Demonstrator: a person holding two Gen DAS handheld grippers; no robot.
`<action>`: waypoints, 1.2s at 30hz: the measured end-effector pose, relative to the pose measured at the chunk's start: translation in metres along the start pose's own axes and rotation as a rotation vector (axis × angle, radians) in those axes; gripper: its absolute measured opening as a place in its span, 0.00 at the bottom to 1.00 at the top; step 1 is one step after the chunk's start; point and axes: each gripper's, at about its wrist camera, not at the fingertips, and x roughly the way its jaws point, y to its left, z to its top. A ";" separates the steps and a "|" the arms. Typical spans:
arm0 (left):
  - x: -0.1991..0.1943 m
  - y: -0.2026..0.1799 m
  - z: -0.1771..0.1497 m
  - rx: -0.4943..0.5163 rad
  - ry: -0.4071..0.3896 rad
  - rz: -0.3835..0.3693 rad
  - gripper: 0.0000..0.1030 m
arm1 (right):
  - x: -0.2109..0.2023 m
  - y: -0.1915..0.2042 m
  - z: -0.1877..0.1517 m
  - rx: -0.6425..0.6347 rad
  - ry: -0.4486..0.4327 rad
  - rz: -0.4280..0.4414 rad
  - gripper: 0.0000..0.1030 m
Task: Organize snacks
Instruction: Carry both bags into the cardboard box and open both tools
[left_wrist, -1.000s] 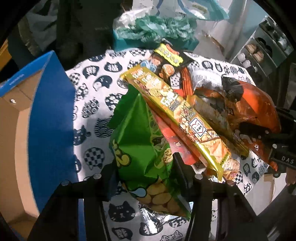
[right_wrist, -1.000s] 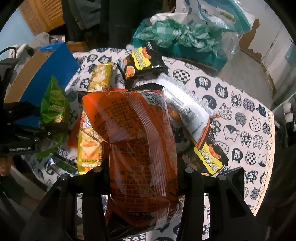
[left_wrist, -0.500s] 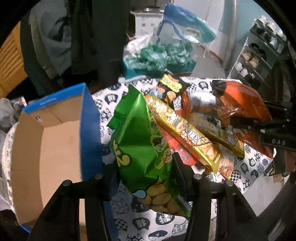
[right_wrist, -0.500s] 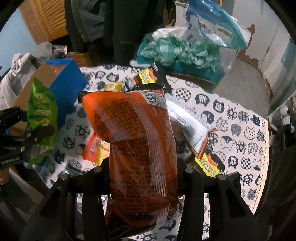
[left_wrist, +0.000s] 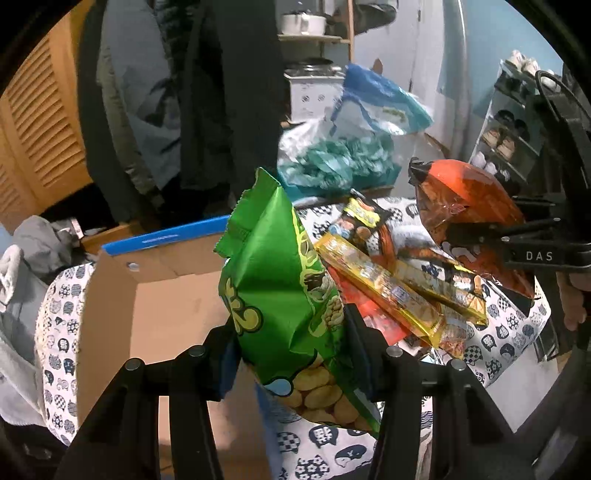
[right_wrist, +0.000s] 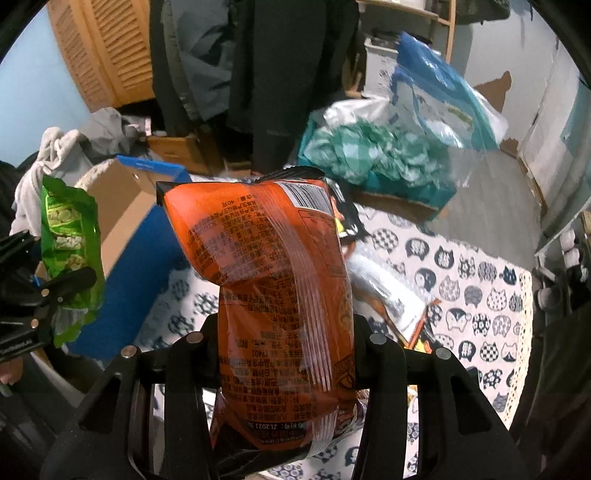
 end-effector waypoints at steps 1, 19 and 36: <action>-0.002 0.004 -0.001 -0.007 -0.005 0.002 0.51 | -0.001 0.004 0.004 -0.004 -0.006 0.006 0.43; -0.017 0.095 -0.028 -0.144 -0.013 0.103 0.51 | 0.015 0.092 0.049 -0.113 -0.013 0.112 0.44; 0.008 0.150 -0.067 -0.215 0.098 0.189 0.51 | 0.059 0.195 0.084 -0.203 0.052 0.224 0.44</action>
